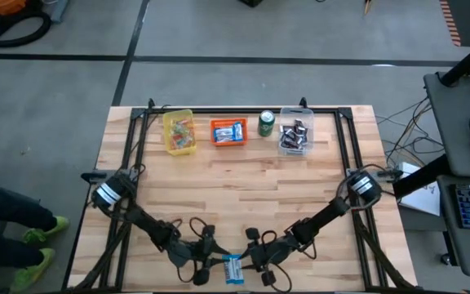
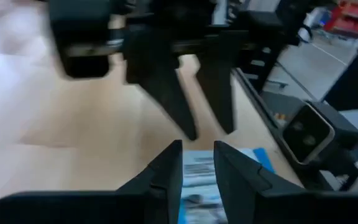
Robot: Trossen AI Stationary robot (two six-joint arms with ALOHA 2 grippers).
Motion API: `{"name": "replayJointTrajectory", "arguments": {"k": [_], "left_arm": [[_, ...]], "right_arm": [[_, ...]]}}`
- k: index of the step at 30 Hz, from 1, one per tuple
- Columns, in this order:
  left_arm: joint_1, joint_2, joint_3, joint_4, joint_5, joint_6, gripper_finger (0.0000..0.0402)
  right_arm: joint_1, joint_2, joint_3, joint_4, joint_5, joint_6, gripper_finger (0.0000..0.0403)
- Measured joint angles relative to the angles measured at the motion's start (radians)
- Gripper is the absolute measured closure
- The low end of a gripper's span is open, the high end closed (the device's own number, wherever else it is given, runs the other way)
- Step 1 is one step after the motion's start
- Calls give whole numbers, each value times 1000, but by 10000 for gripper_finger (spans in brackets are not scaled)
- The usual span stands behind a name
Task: Organize candy in baskets
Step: Put the white chocolate into the orange bin
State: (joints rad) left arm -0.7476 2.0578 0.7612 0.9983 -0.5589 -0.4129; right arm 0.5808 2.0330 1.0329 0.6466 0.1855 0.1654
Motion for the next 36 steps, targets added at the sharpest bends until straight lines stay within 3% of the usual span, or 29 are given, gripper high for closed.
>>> {"name": "replayJointTrajectory", "arguments": {"k": [17,32,36], "left_arm": [[-43,70,52,-64,28,-43,399],[-38,97,76,-116,-2,-129,401],[-37,69,53,-160,-16,-157,402]], "right_arm": [[-19,58,53,-6,-55,-1,388],[-37,58,45,-62,-54,18,394],[-53,56,44,-72,-3,-10,394]]}}
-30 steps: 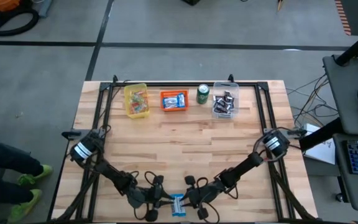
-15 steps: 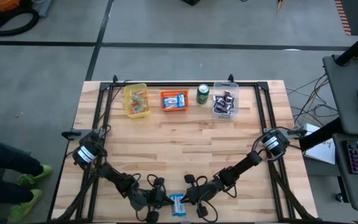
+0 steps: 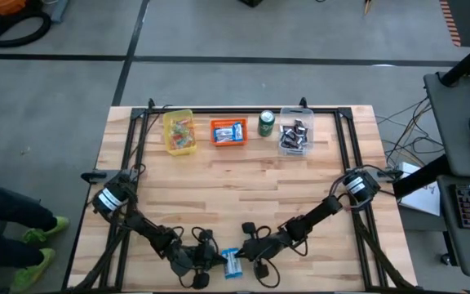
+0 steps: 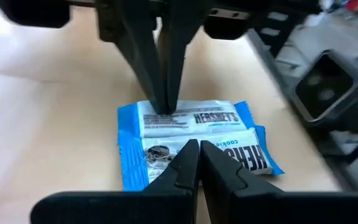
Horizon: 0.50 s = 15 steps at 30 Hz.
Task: Organize candy in baskets
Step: Put the white chocolate into the orange bin
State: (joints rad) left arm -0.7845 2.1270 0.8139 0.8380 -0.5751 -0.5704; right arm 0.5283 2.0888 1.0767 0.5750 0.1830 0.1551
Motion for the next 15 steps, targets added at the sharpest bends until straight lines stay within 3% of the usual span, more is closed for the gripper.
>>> {"name": "replayJointTrajectory", "arguments": {"k": [7,15], "left_arm": [[6,-126,-143,-88,-137,-39,402],[17,-329,-342,-87,-158,-94,402]], "right_arm": [[-70,-22,0,-84,65,-19,394],[-144,-127,-4,-282,64,-46,394]]}}
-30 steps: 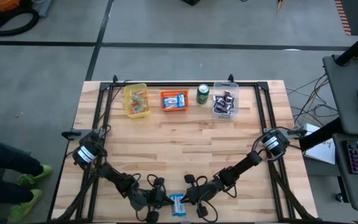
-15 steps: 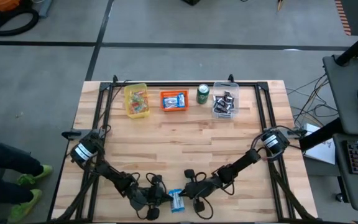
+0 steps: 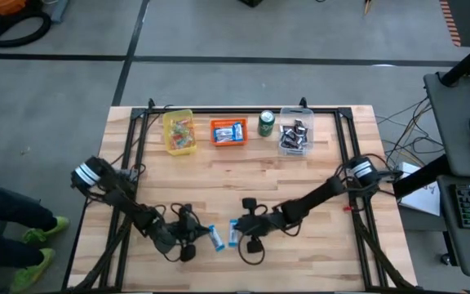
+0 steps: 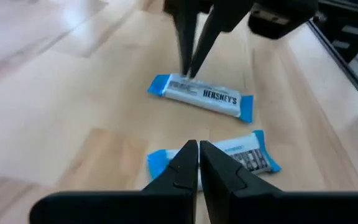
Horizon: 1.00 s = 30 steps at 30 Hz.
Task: Organize candy in baskets
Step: Put the white chocolate into the orange bin
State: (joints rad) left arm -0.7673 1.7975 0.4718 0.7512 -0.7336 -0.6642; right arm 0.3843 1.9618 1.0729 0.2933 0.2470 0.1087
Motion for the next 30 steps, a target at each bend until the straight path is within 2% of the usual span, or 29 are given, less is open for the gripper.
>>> {"name": "replayJointTrajectory", "arguments": {"k": [6,10,15,21,26,30], "left_arm": [[0,-101,-48,8,-18,17,402],[0,-110,-30,7,-45,27,402],[2,-102,18,8,-99,31,402],[3,-106,61,7,-122,65,402],[3,-128,74,7,-124,117,402],[3,-154,74,7,-125,145,402]], "right_arm": [[-6,-93,1,-109,-1,-42,394],[-6,-135,1,-173,-18,-52,394],[-6,-148,1,-224,-51,-149,385],[-15,-148,6,-215,-175,-216,321],[-19,-148,6,-195,-177,-279,251],[-22,-148,6,-168,-177,-301,214]]}}
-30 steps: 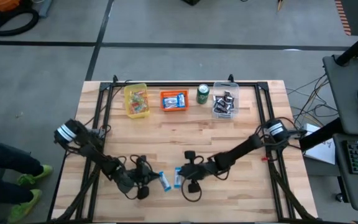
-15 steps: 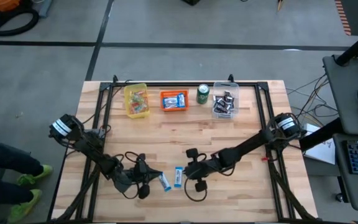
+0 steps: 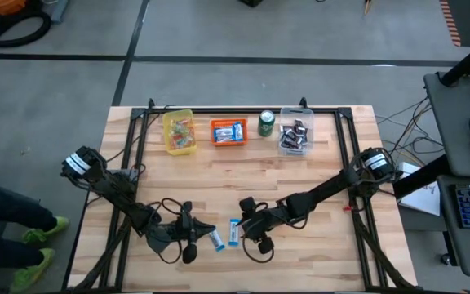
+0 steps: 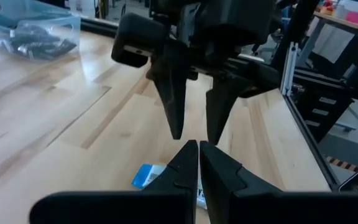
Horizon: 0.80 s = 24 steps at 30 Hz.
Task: Organize candy in baskets
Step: Put the white chocolate into the orange bin
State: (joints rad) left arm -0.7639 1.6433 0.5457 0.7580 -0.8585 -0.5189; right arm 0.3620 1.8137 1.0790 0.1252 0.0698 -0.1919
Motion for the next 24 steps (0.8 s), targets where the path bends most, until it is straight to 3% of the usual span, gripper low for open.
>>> {"name": "replayJointTrajectory", "arguments": {"k": [7,18,24], "left_arm": [[0,-26,0,-6,-25,39,402],[1,-42,0,-7,-48,47,402],[5,-42,0,-7,-50,65,402]], "right_arm": [[-14,53,18,74,-96,-90,208],[-81,136,107,-42,-227,-188,203],[-107,151,115,-71,-235,-205,203]]}}
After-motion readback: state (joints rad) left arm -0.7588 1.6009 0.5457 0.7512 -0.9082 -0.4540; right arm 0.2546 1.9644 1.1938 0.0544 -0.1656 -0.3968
